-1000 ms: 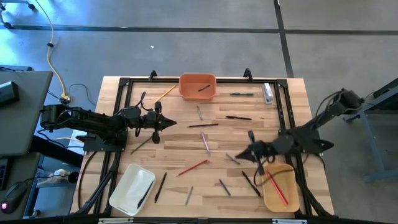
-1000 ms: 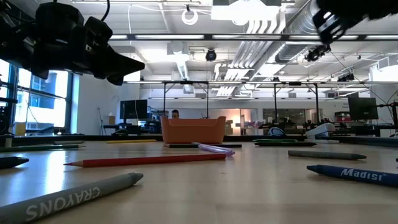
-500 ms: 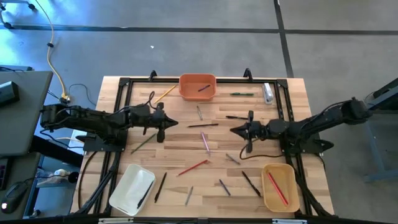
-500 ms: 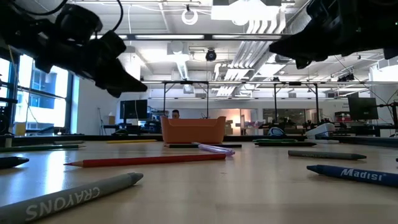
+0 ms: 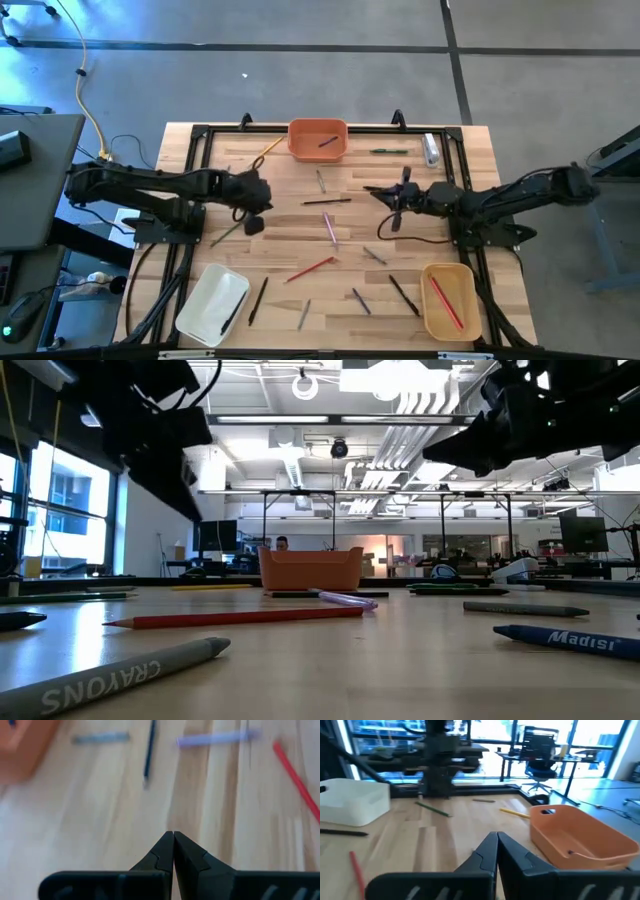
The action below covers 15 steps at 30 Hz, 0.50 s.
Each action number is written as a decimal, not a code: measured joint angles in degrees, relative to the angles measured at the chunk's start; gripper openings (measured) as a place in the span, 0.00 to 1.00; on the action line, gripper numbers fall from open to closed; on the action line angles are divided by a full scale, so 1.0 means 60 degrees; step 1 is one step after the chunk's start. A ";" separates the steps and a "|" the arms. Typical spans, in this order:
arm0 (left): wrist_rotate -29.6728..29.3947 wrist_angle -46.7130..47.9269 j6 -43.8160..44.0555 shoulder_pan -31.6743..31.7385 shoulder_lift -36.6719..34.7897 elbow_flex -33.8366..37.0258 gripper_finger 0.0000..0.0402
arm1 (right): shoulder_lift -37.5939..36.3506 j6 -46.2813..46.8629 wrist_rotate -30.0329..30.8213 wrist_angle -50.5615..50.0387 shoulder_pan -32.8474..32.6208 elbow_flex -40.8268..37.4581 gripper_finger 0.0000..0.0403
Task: Sort crayons/erasers/pens/pencils in bins
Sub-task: Put the violet pen into the white bin
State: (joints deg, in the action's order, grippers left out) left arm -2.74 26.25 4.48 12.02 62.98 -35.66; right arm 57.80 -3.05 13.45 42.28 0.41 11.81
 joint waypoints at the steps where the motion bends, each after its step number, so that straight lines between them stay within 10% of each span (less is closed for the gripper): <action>1: -0.0012 0.0461 0.0151 -0.0136 0.0000 -0.0134 0.00 | 0.0000 0.0000 0.0000 0.0001 0.0124 0.0000 0.00; 15: -0.0836 0.1097 0.2895 -0.1013 0.0000 0.0742 0.00 | 0.0003 0.0801 -0.0546 0.0001 0.1502 0.0027 0.00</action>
State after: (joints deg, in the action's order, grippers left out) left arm -7.76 32.83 21.86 5.94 62.98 -31.21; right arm 57.82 1.76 10.17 42.29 9.42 11.97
